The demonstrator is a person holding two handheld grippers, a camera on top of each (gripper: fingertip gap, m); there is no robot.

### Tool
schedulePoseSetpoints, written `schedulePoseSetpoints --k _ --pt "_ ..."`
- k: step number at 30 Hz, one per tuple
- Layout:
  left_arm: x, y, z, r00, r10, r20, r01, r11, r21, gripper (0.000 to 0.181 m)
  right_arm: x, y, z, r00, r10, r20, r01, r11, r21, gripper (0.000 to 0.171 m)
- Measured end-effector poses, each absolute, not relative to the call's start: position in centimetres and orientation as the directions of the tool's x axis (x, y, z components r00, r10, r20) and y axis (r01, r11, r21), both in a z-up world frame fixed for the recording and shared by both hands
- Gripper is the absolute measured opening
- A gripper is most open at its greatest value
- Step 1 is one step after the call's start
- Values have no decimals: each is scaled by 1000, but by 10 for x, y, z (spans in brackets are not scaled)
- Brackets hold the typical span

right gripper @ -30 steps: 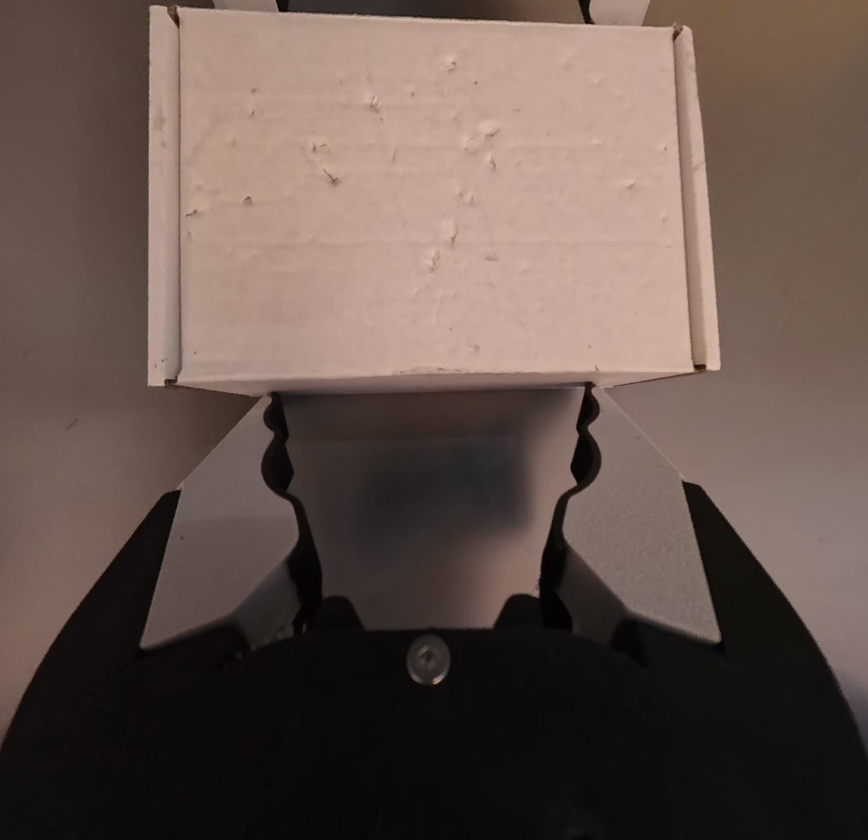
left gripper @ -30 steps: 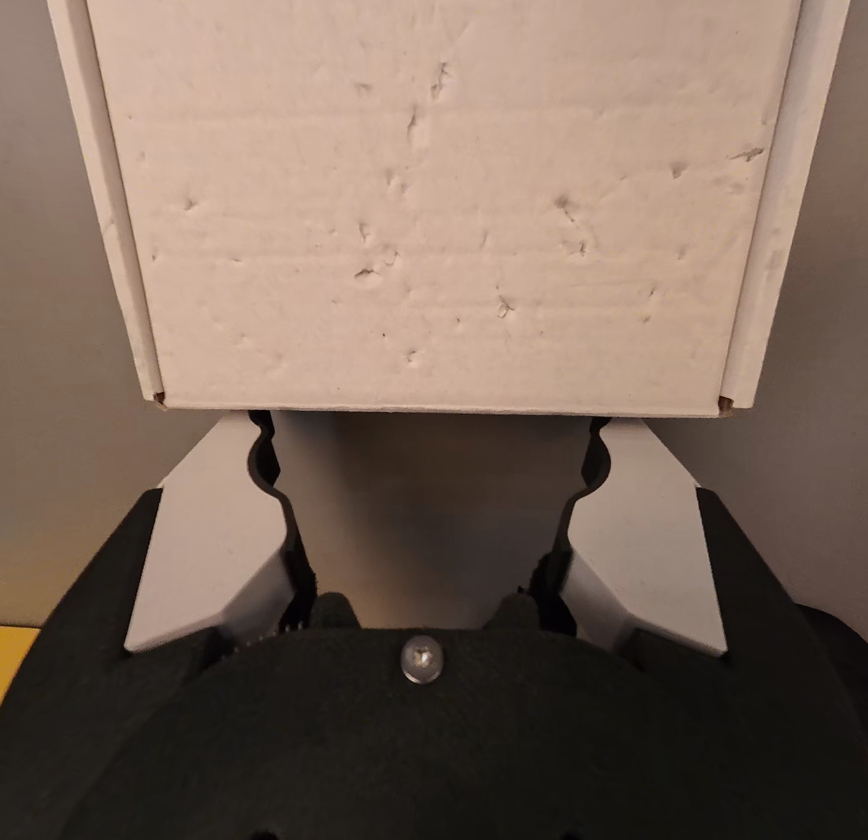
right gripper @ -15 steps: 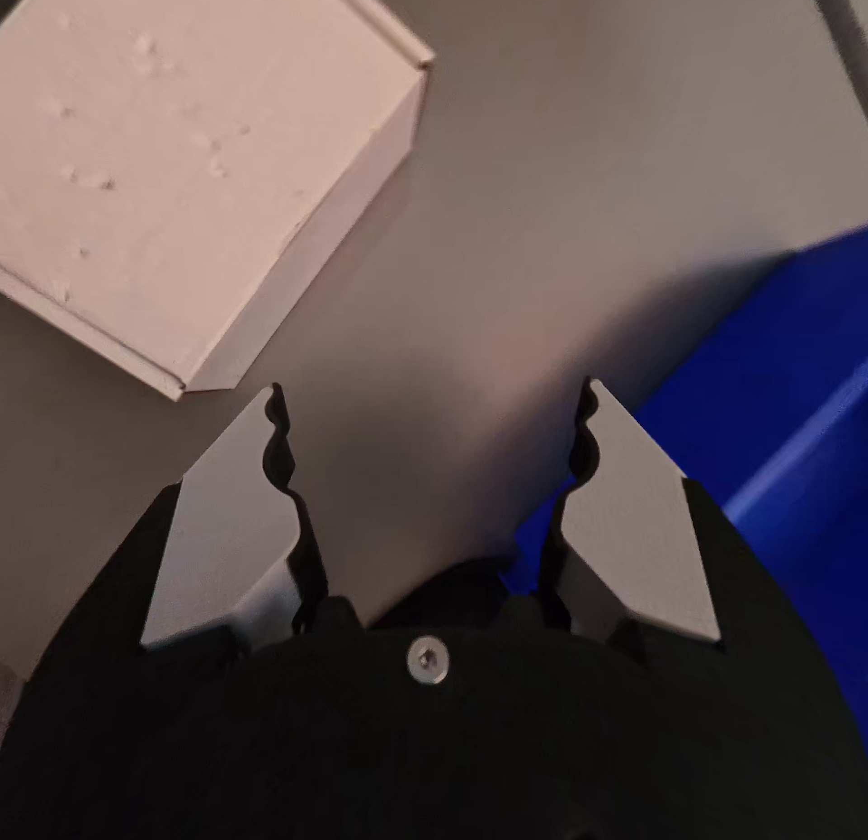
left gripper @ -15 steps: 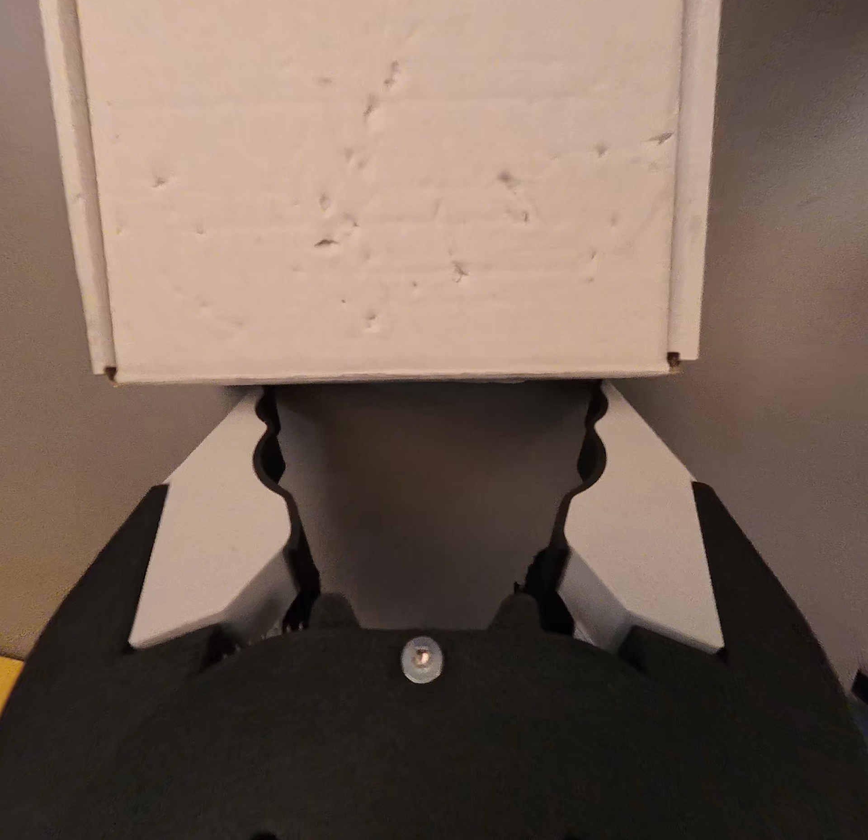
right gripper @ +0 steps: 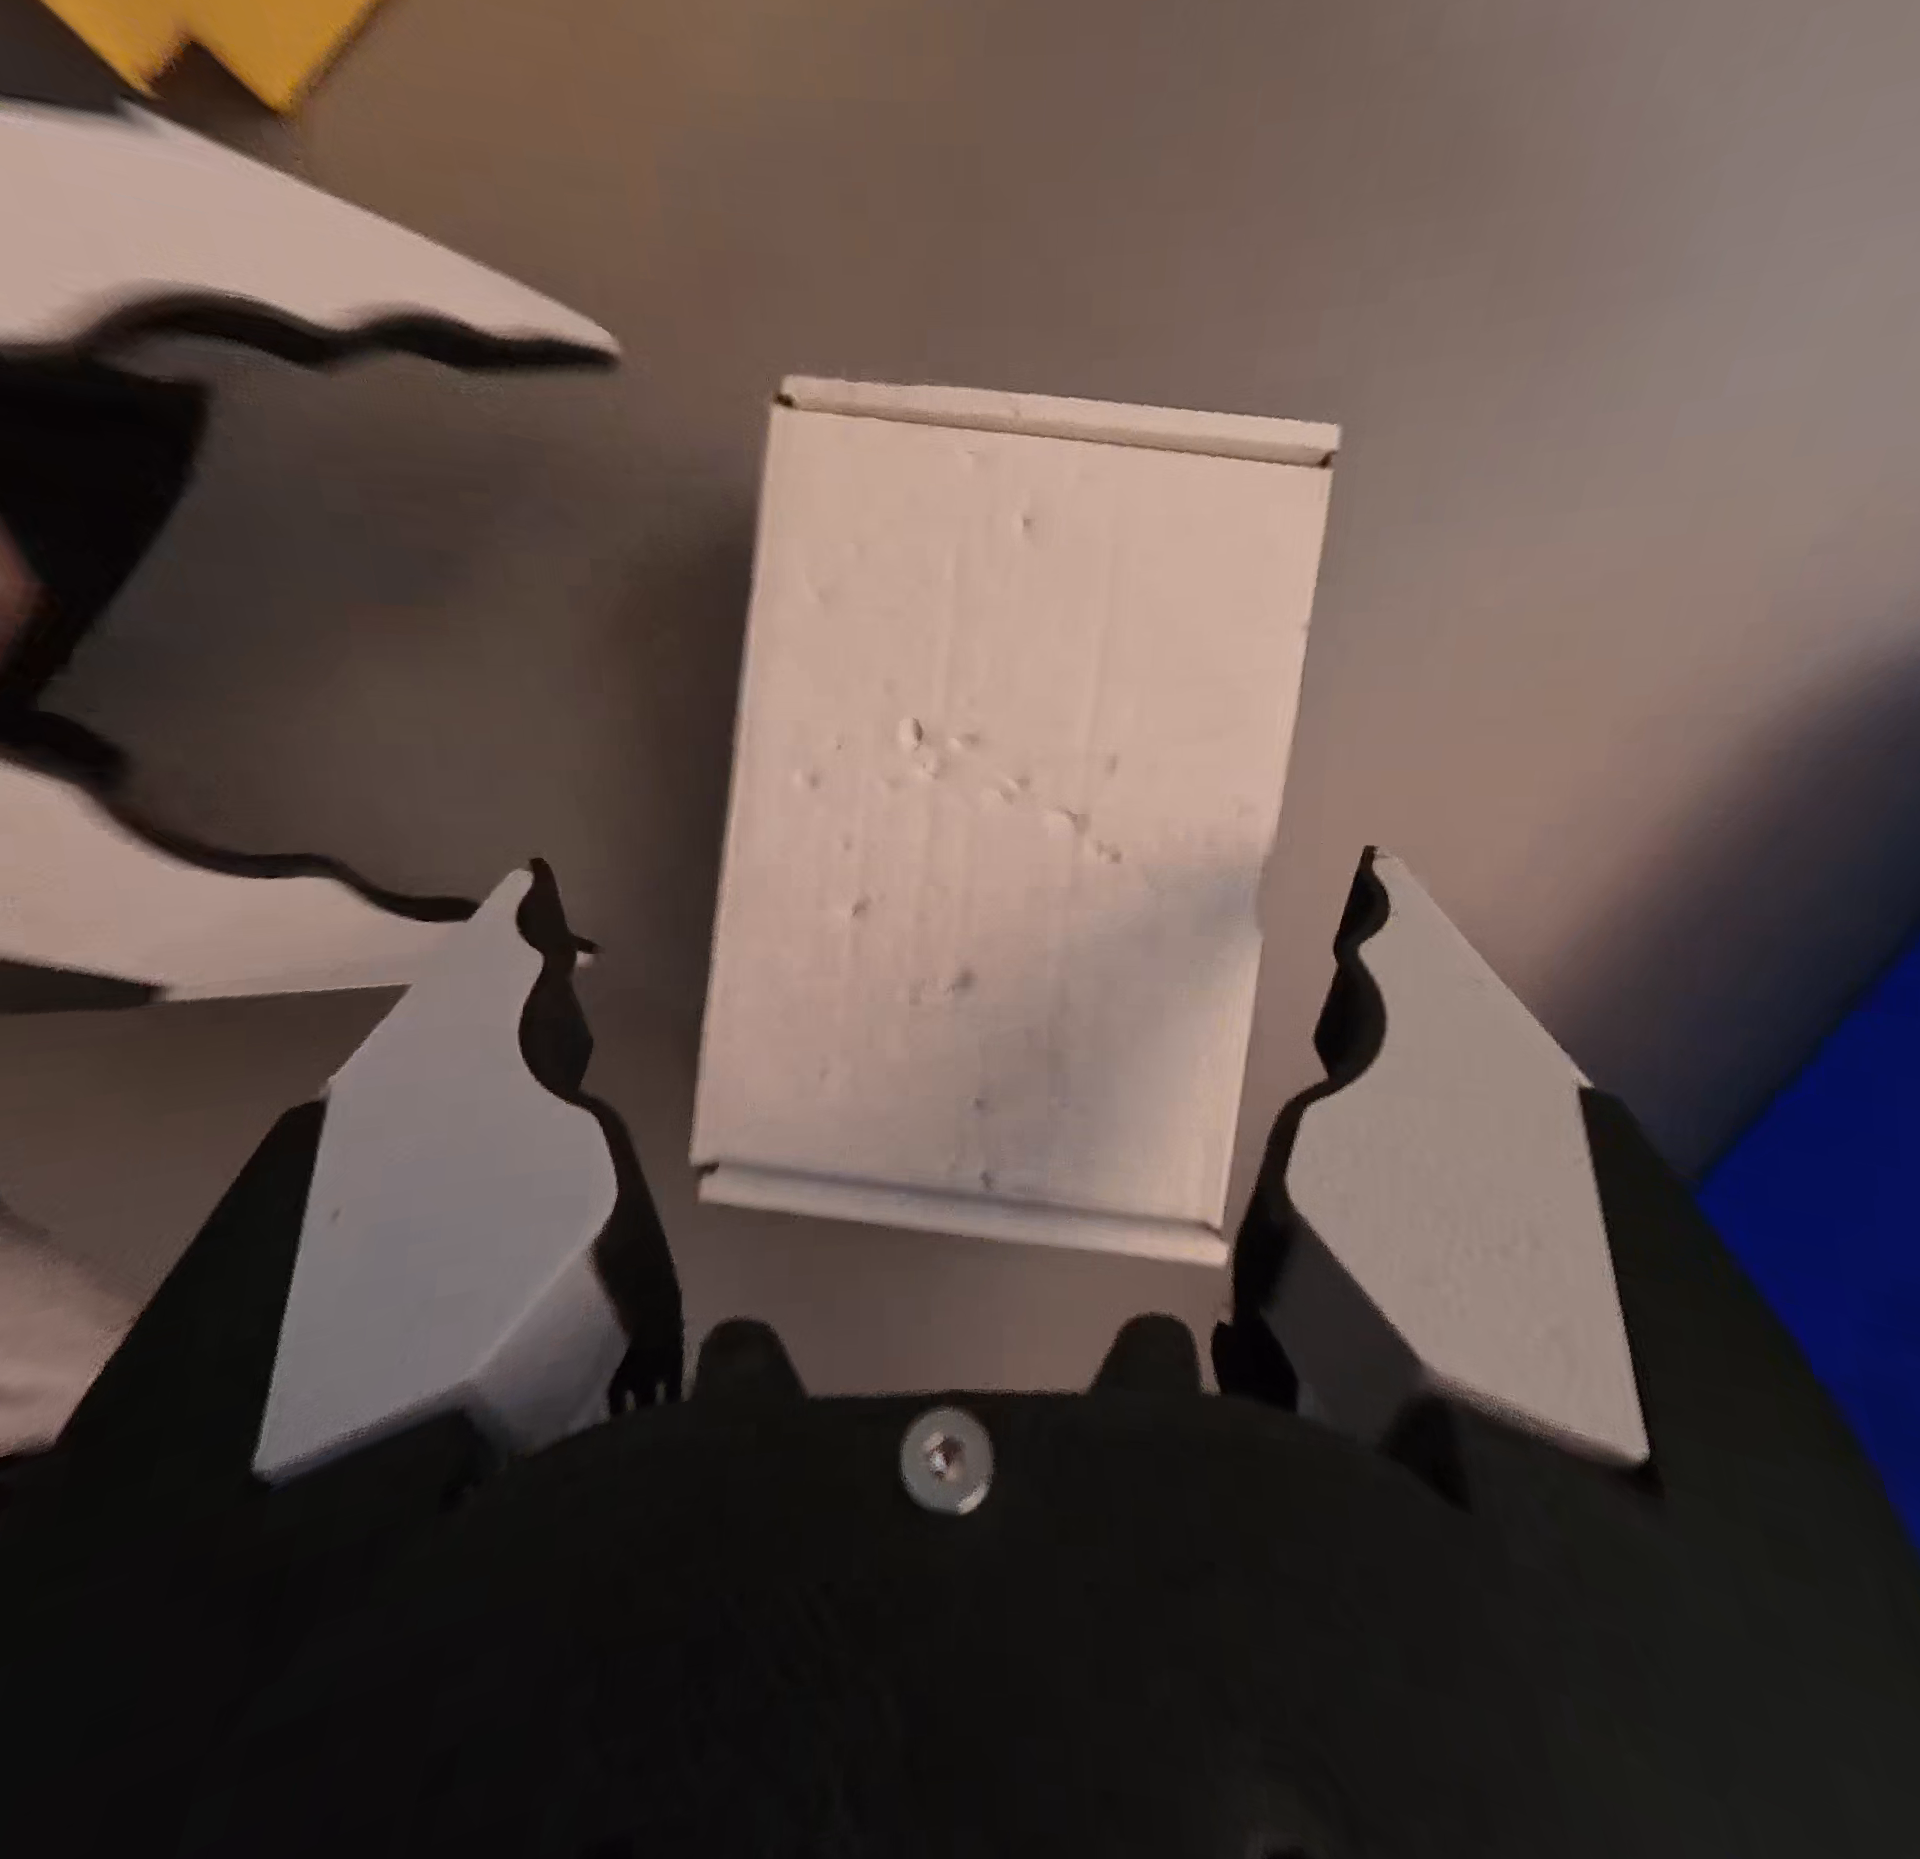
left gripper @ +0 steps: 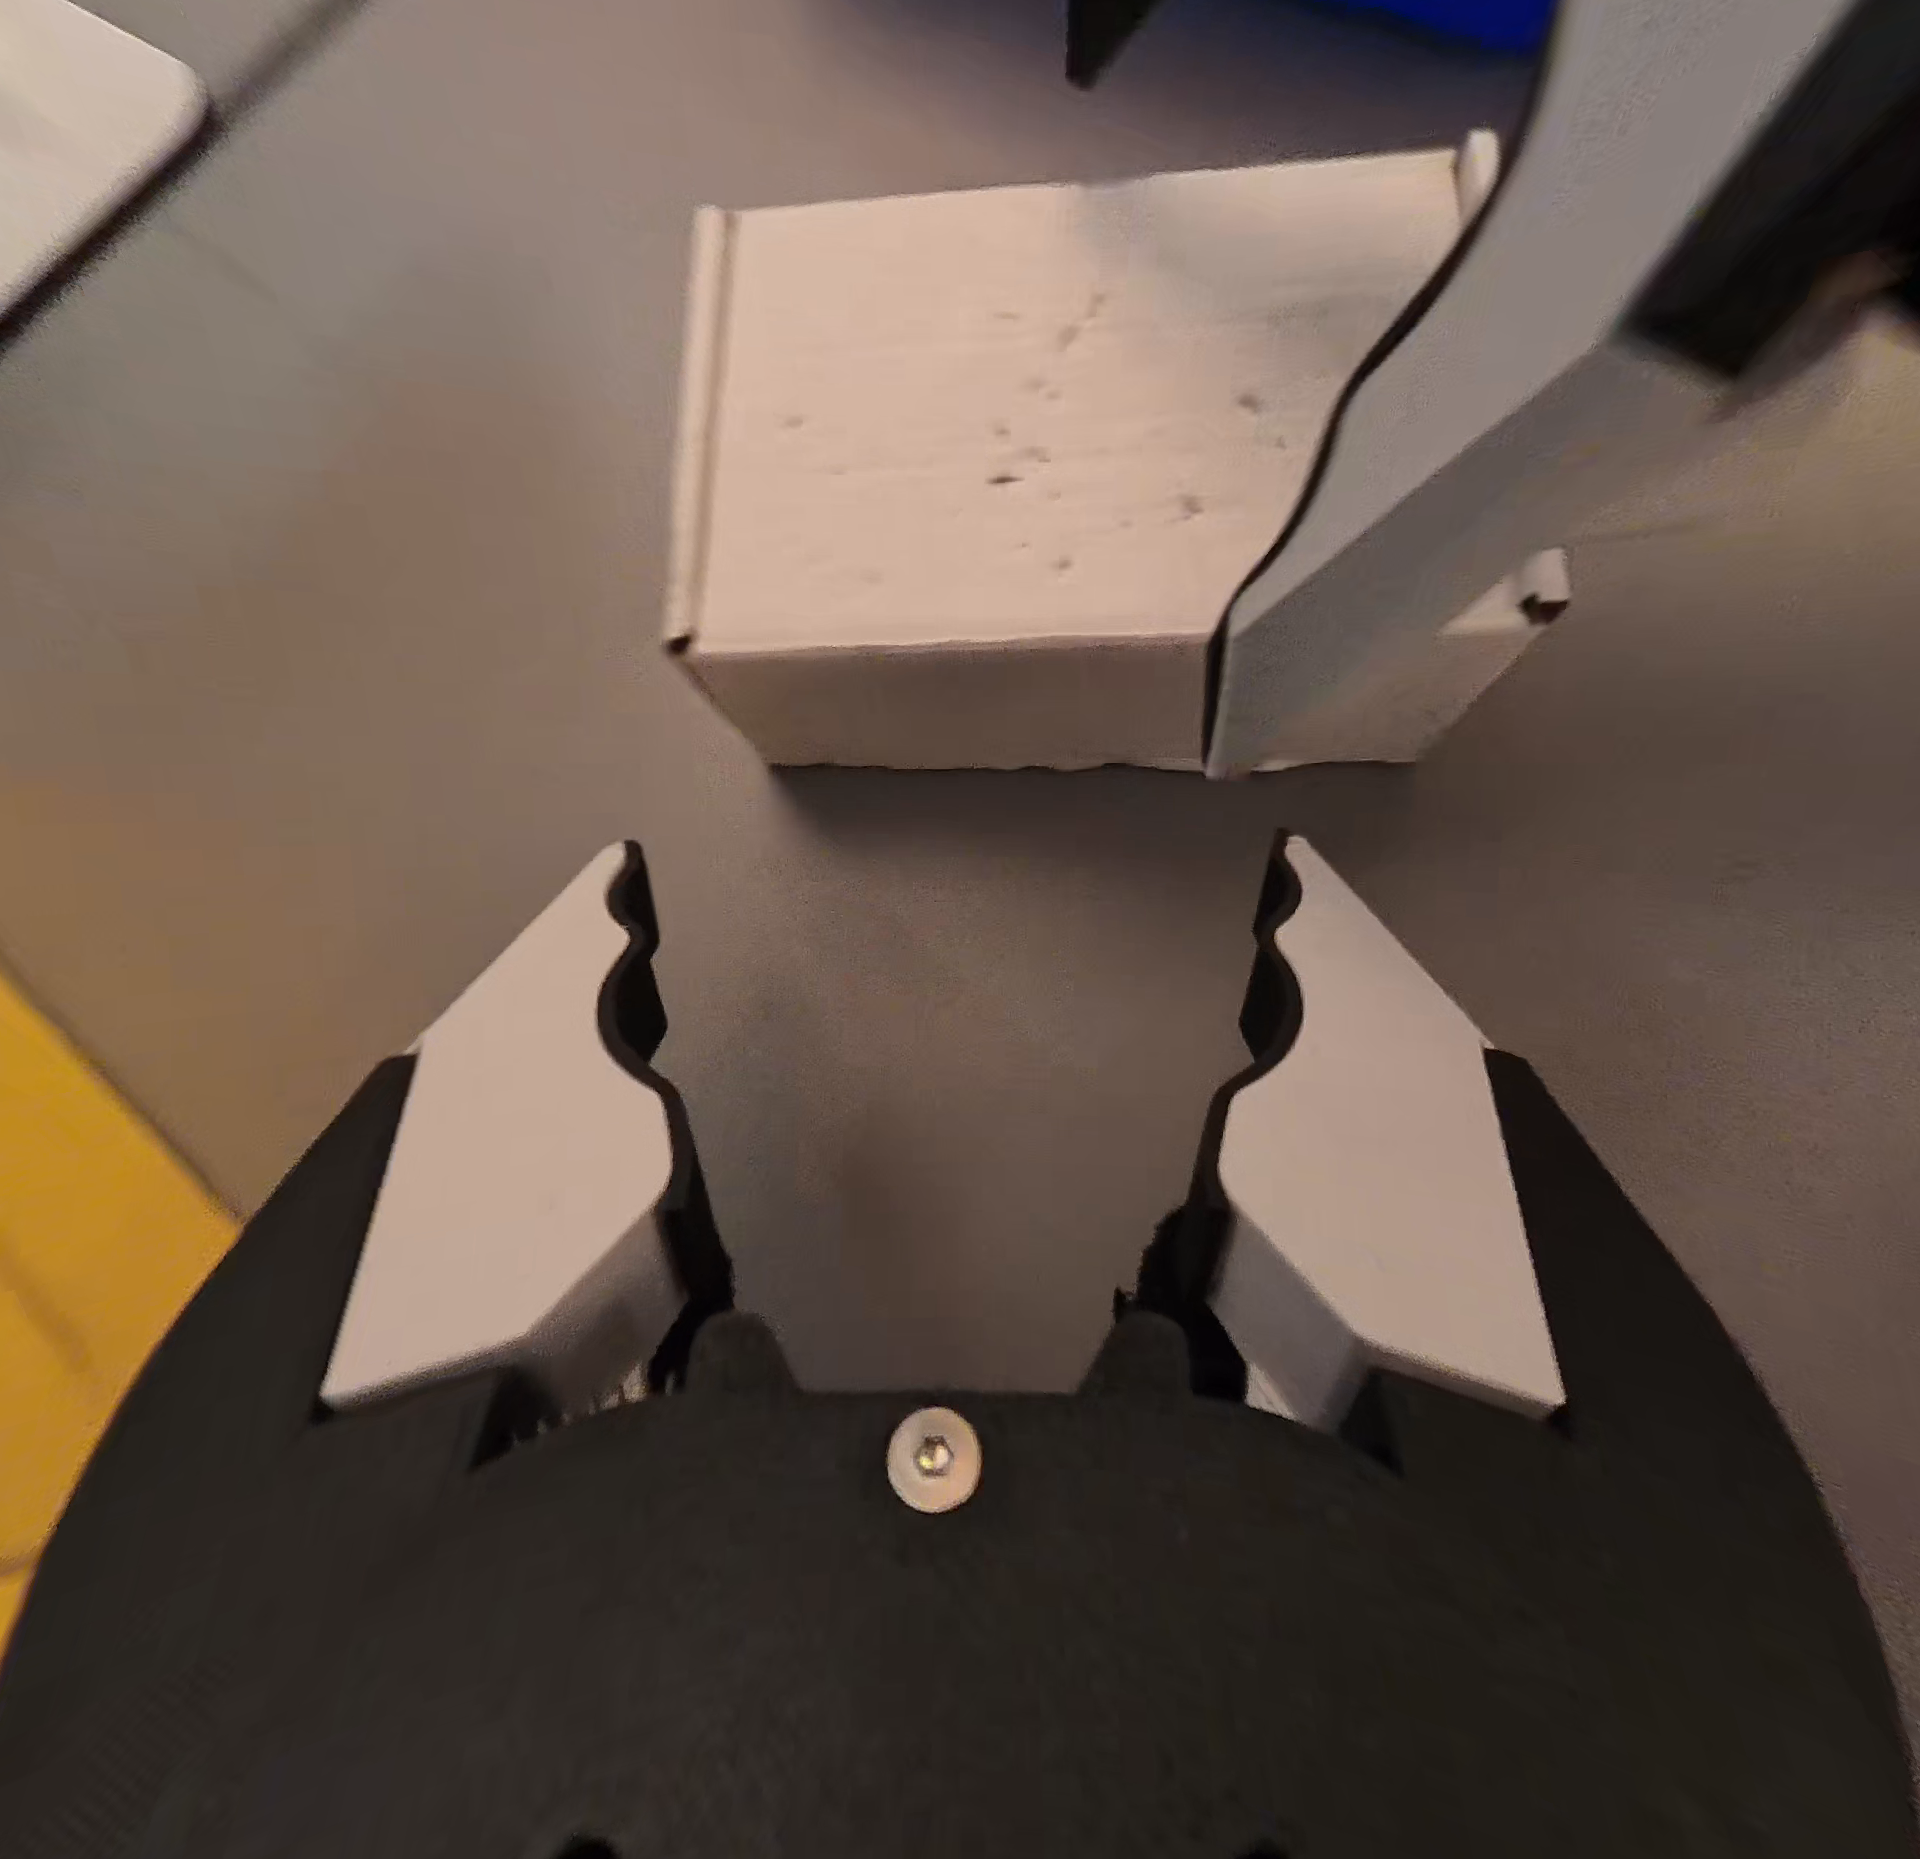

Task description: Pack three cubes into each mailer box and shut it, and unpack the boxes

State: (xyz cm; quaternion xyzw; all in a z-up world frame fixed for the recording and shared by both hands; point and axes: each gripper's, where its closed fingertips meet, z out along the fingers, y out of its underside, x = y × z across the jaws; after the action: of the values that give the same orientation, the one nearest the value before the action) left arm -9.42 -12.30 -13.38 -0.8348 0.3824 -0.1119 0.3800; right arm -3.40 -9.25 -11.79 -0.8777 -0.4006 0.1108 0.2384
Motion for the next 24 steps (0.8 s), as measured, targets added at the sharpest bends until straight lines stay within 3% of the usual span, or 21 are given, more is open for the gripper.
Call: schedulePoseSetpoints --k 2,8,11,18,24 --pt "-107 -121 -124 708 -695 -128 -511 -378 -772 109 -30 -81 -129 674 734 82 688 -582 -434 143" --pt "-112 -129 -104 695 -719 -23 -355 -316 -880 103 -35 -72 -148 701 713 30 693 -671 -262 134" --pt "-114 -129 -105 698 -716 -35 -366 -314 -876 104 -35 -79 -154 716 697 -37 685 -711 -160 129" --pt "-108 -135 -115 671 -726 -155 -477 -262 -839 104 -24 -86 -163 687 725 43 726 -688 3 133" --pt "-111 -134 -123 667 -712 -219 -530 -248 -811 104 -24 -86 -155 678 735 17 735 -678 2 132"
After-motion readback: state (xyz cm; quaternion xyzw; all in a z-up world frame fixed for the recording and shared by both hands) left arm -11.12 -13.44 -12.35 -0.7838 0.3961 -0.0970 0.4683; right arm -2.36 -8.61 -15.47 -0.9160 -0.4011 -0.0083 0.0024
